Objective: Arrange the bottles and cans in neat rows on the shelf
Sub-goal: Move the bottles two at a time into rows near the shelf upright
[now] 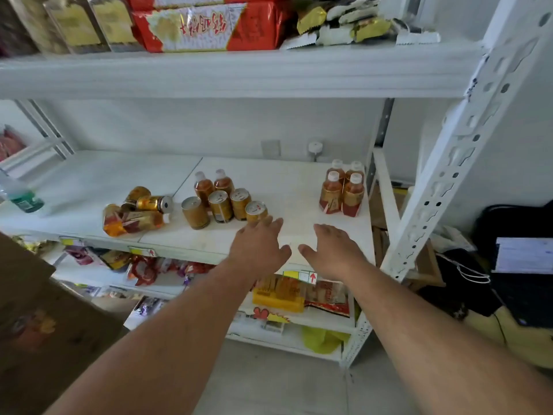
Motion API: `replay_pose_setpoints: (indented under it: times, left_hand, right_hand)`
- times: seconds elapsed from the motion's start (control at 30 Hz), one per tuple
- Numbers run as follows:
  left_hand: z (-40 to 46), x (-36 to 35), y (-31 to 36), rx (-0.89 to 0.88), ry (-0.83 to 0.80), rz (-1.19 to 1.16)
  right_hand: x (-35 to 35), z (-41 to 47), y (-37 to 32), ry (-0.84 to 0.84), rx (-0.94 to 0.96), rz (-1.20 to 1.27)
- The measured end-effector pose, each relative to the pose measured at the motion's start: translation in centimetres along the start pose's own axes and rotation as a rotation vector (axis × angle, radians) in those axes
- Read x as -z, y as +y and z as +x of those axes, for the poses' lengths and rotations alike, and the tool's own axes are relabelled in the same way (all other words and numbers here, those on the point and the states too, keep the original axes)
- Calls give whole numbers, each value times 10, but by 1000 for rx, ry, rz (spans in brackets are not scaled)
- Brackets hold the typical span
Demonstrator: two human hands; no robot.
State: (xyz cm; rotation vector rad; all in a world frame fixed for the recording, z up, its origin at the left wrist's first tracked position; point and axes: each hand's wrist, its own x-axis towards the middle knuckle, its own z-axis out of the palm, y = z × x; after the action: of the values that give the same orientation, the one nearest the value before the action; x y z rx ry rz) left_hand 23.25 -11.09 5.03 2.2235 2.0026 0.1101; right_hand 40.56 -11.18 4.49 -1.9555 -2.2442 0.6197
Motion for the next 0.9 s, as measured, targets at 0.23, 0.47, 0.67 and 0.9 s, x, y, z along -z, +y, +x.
replay_pose_setpoints:
  times: [0.23, 0.47, 0.67, 0.9]
  left_hand:
    - [-55, 5, -51, 88, -11, -19]
    - [-108, 15, -139, 124, -11, -82]
    - [-148, 23, -218, 134, 22, -104]
    - [-152, 29, -275, 143, 38, -152]
  right_hand:
    - [-23, -30, -59, -4, 61, -1]
    - [-59, -52, -146, -13, 50, 9]
    - [-97, -63, -226, -31, 71, -19]
    - [-112, -45, -278, -5, 84, -24]
